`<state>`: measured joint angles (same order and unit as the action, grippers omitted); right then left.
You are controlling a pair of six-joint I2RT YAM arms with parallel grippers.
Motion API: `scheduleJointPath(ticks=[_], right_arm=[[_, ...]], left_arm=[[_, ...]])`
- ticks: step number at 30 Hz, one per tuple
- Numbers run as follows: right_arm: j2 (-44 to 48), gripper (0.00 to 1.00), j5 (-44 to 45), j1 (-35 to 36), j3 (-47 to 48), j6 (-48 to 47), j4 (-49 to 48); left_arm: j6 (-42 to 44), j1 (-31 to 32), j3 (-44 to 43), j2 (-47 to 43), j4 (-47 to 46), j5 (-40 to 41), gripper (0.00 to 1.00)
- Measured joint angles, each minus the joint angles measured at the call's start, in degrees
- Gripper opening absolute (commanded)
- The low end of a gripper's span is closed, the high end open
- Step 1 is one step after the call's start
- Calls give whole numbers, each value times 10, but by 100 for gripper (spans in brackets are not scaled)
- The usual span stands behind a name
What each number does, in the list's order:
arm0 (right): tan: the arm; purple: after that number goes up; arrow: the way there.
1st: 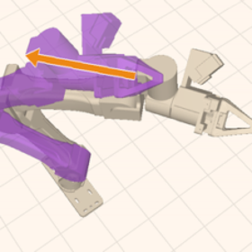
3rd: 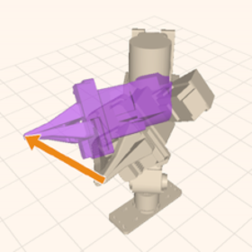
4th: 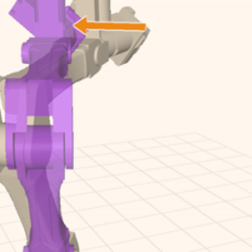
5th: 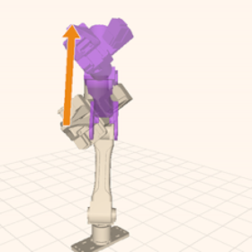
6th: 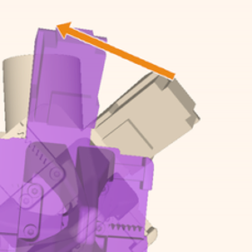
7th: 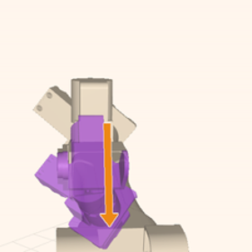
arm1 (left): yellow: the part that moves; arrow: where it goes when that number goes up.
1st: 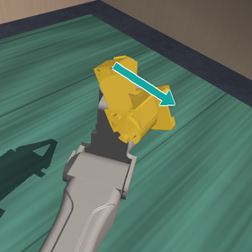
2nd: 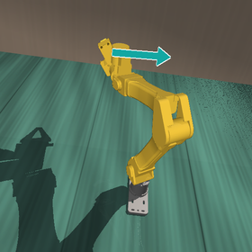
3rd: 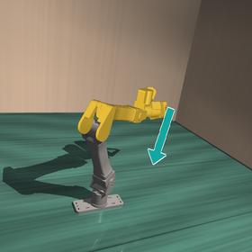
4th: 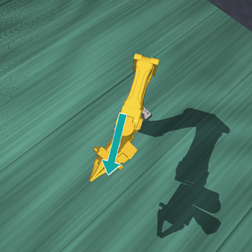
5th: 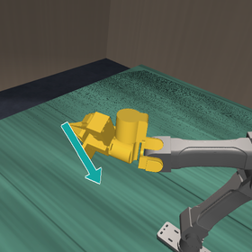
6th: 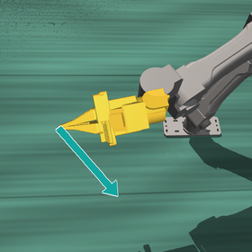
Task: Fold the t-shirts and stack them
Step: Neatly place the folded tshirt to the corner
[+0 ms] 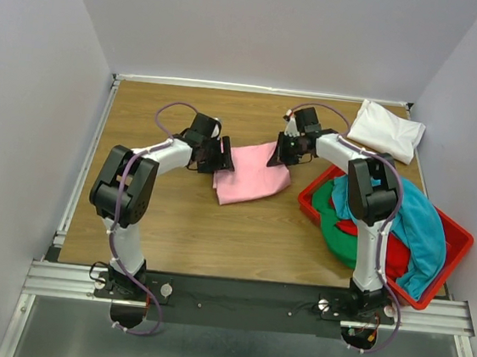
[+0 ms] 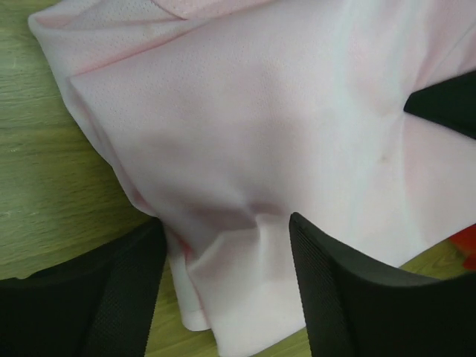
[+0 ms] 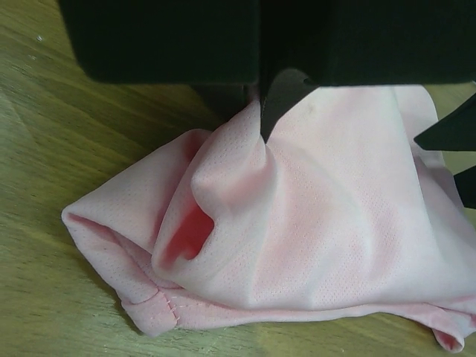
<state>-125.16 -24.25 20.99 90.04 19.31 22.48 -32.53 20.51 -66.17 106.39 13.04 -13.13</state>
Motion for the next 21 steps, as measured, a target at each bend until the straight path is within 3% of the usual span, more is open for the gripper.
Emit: scheduleJointPath(ticks=[2, 6, 21], right_arm=[[0, 1, 8, 1, 1, 2, 0], [9, 1, 43, 1, 2, 2, 5], [46, 1, 205, -9, 99, -24, 76]], left_arm=[[2, 0, -5, 0, 2, 0, 80], [7, 0, -19, -4, 11, 2, 95], [12, -8, -23, -118, 21, 14, 97]])
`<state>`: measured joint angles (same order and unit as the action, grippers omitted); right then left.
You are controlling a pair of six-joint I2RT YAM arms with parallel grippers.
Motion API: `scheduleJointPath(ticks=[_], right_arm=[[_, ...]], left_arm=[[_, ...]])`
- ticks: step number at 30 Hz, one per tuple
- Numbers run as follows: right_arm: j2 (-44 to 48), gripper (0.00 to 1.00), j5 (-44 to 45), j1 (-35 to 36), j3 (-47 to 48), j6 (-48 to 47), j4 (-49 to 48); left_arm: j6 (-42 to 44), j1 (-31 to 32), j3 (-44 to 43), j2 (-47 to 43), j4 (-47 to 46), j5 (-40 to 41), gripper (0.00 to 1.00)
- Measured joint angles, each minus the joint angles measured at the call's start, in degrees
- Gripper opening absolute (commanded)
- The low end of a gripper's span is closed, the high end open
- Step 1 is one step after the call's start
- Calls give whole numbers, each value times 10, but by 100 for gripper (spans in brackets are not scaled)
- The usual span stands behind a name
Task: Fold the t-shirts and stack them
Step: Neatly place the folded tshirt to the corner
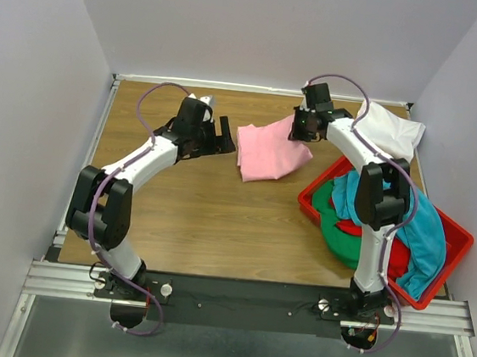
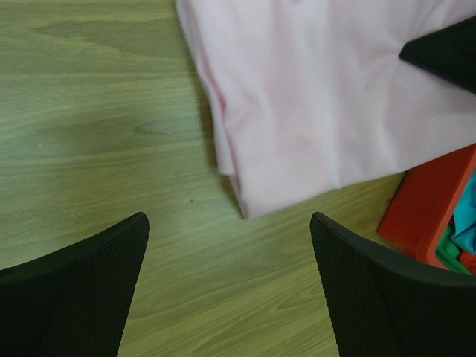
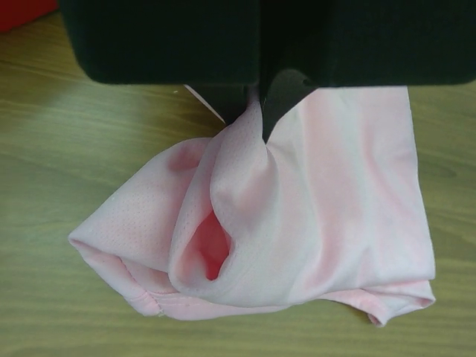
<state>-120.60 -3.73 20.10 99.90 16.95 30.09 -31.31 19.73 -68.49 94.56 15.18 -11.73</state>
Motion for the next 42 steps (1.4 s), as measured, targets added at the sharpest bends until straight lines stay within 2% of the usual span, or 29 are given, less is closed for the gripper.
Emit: scheduleJointPath(ticks=[7, 24, 34, 42], right_arm=[[-9, 1, 53, -46, 93, -32, 42], [-80, 1, 123, -120, 229, -81, 99], [-80, 1, 143, -203, 275, -92, 104], [-97, 1, 146, -237, 334, -95, 107]], left_arm=[[0, -12, 72, -41, 1, 8, 97], [-12, -35, 213, -165, 6, 27, 97], [-13, -44, 226, -213, 8, 27, 97], [-17, -47, 229, -218, 10, 27, 97]])
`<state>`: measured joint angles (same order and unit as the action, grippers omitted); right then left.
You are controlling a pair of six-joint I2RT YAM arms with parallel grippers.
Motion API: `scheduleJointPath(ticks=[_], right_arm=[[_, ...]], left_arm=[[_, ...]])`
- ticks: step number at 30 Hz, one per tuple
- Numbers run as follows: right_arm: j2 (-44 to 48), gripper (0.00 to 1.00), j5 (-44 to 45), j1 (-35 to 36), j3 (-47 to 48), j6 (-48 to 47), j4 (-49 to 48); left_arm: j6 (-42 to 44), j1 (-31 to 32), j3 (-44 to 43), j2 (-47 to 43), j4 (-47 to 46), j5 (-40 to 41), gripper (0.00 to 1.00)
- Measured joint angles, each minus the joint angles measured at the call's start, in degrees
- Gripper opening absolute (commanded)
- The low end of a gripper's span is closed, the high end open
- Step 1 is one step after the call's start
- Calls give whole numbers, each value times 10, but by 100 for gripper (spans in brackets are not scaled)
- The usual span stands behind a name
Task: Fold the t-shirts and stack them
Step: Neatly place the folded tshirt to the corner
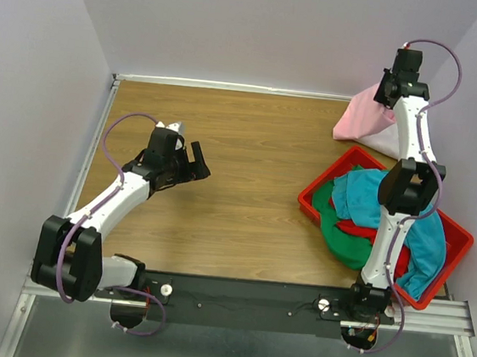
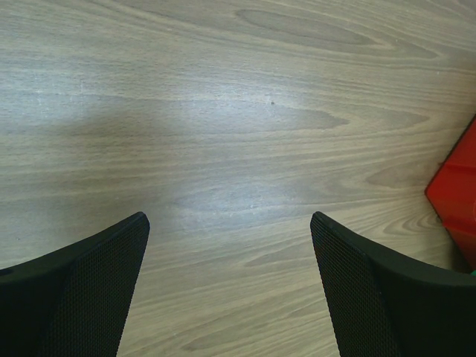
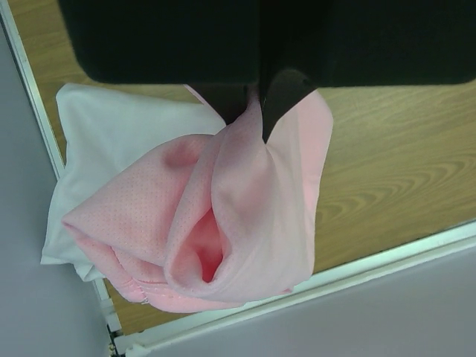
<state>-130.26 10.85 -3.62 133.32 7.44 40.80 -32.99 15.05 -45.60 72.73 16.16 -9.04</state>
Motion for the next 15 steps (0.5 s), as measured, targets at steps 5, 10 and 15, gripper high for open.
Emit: scheduleJointPath(ticks=[5, 10, 15], right_arm=[[-27, 1, -8, -12, 35, 0, 1], [-50, 1, -19, -25, 56, 5, 0], [-51, 1, -30, -40, 60, 10, 0]], left_arm=[[-3, 0, 5, -14, 8, 0, 97], [-8, -1, 8, -23, 16, 0, 97], [-14, -1, 17, -31, 25, 0, 97]])
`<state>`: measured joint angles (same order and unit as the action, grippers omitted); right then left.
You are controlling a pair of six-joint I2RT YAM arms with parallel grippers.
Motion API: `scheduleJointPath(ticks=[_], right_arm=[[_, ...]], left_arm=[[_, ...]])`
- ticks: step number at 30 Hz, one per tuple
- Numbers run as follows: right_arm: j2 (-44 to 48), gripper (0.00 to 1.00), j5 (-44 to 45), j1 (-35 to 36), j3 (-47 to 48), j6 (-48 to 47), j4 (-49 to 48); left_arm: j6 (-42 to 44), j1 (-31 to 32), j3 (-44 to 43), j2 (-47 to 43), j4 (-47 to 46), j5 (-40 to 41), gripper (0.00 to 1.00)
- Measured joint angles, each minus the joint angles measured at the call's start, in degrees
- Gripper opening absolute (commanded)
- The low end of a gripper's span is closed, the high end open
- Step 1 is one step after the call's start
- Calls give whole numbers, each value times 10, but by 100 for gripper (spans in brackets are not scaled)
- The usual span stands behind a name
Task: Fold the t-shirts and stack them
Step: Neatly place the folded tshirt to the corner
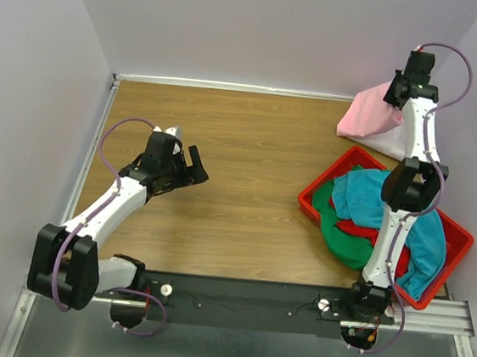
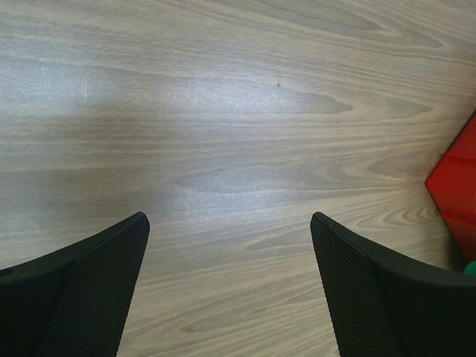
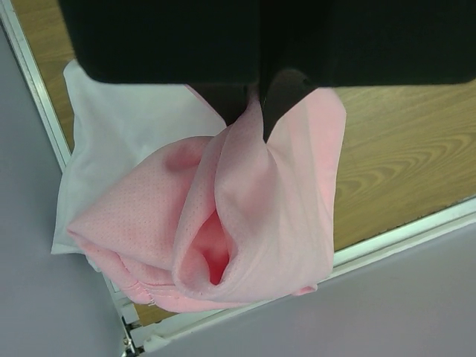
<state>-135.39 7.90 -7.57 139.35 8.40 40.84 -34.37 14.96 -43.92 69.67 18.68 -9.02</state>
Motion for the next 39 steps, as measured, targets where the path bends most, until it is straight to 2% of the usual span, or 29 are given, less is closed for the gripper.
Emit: scheduleJointPath(ticks=[23, 29, 31, 33, 35, 38, 39], right_arm=[[0, 1, -27, -63, 2, 21, 0], [-4, 1, -13, -69, 4, 20, 0], [-9, 4, 3, -69, 5, 20, 0], [-14, 27, 28, -68, 5, 20, 0], [-17, 66, 57, -68, 4, 20, 0], [-17, 77, 120, -69, -1, 25, -4], [-17, 78, 133, -69, -2, 25, -5]], left_arm=[[-8, 0, 13, -39, 19, 0, 97], [-8, 0, 13, -53, 39, 0, 97], [-8, 0, 13, -57, 47, 0, 97], [-8, 0, 13, -60, 56, 0, 97], [-8, 0, 13, -64, 66, 1, 97], [-8, 0, 13, -71, 78, 4, 97], [-8, 0, 13, -74, 80, 4, 97]])
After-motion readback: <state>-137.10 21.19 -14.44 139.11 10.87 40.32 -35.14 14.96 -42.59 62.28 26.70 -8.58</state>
